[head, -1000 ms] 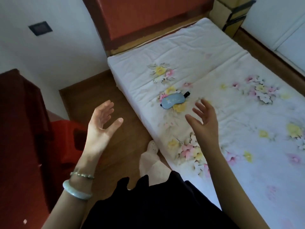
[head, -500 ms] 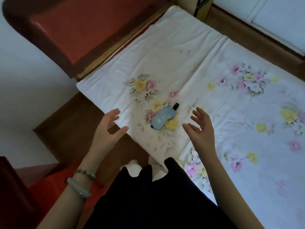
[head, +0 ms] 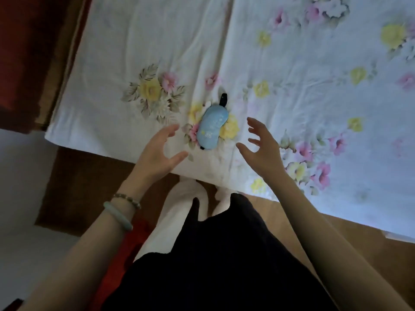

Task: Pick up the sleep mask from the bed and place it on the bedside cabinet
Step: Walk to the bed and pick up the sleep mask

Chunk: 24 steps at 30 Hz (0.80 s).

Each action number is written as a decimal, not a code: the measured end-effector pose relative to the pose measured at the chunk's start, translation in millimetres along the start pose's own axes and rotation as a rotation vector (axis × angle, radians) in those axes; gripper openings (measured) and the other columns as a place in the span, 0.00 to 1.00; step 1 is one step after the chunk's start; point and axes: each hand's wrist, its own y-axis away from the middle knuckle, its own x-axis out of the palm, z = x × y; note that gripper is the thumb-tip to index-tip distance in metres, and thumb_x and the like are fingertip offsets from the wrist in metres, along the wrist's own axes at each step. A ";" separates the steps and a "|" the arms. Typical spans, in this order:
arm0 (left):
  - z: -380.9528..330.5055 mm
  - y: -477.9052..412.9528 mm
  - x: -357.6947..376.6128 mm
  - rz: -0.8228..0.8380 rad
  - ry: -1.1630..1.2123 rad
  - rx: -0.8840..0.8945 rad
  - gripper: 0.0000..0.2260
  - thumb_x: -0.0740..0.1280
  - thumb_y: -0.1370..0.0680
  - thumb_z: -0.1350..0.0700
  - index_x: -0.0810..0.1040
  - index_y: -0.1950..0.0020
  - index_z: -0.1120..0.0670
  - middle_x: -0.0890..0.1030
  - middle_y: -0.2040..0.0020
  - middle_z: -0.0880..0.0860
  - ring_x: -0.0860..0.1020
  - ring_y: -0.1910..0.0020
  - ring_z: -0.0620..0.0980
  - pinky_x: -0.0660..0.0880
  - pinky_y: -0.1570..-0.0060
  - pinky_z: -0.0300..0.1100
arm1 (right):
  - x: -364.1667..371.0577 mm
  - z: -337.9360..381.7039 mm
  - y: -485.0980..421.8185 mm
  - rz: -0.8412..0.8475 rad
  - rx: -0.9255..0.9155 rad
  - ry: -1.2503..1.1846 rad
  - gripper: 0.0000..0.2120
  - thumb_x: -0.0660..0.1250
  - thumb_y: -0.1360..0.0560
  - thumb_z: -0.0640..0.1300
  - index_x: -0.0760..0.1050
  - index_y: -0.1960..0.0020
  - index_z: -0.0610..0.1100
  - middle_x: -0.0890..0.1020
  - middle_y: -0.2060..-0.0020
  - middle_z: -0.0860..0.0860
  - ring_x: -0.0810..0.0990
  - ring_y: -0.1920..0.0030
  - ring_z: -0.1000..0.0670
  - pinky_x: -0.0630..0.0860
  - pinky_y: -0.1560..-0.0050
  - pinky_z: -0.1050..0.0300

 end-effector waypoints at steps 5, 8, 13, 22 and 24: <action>52.2 -50.1 22.3 0.150 -0.131 0.093 0.28 0.71 0.27 0.53 0.66 0.28 0.51 0.71 0.34 0.49 0.68 0.36 0.45 0.61 0.37 0.38 | 53.4 -46.7 -18.0 0.004 0.055 0.053 0.29 0.70 0.29 0.41 0.66 0.30 0.47 0.74 0.35 0.50 0.73 0.41 0.56 0.72 0.43 0.64; 86.5 -75.7 48.5 0.221 -0.230 0.115 0.26 0.69 0.26 0.56 0.66 0.29 0.51 0.71 0.32 0.51 0.68 0.33 0.51 0.57 0.38 0.35 | 85.5 -79.6 -33.5 0.026 0.122 0.072 0.29 0.70 0.29 0.41 0.65 0.30 0.46 0.73 0.34 0.49 0.73 0.41 0.53 0.73 0.41 0.56; 131.6 -109.2 101.1 0.290 -0.372 0.110 0.26 0.68 0.25 0.58 0.65 0.28 0.58 0.72 0.31 0.58 0.71 0.35 0.59 0.65 0.36 0.51 | 129.5 -136.3 -67.6 0.193 0.108 0.224 0.29 0.68 0.27 0.40 0.63 0.29 0.42 0.71 0.32 0.45 0.68 0.32 0.44 0.65 0.32 0.52; 188.5 -144.3 158.0 0.104 -0.253 0.033 0.24 0.68 0.26 0.58 0.68 0.30 0.57 0.76 0.36 0.57 0.74 0.39 0.56 0.71 0.38 0.49 | 184.6 -212.3 -114.5 0.395 -0.174 0.720 0.32 0.69 0.28 0.44 0.62 0.27 0.42 0.62 0.27 0.38 0.60 0.27 0.38 0.61 0.32 0.45; 195.0 -151.3 160.7 0.109 -0.222 0.032 0.23 0.66 0.26 0.58 0.69 0.32 0.56 0.77 0.38 0.56 0.75 0.41 0.55 0.72 0.40 0.51 | 187.8 -218.5 -119.1 0.366 -0.244 0.782 0.30 0.71 0.30 0.42 0.67 0.30 0.42 0.67 0.29 0.37 0.65 0.30 0.36 0.67 0.37 0.43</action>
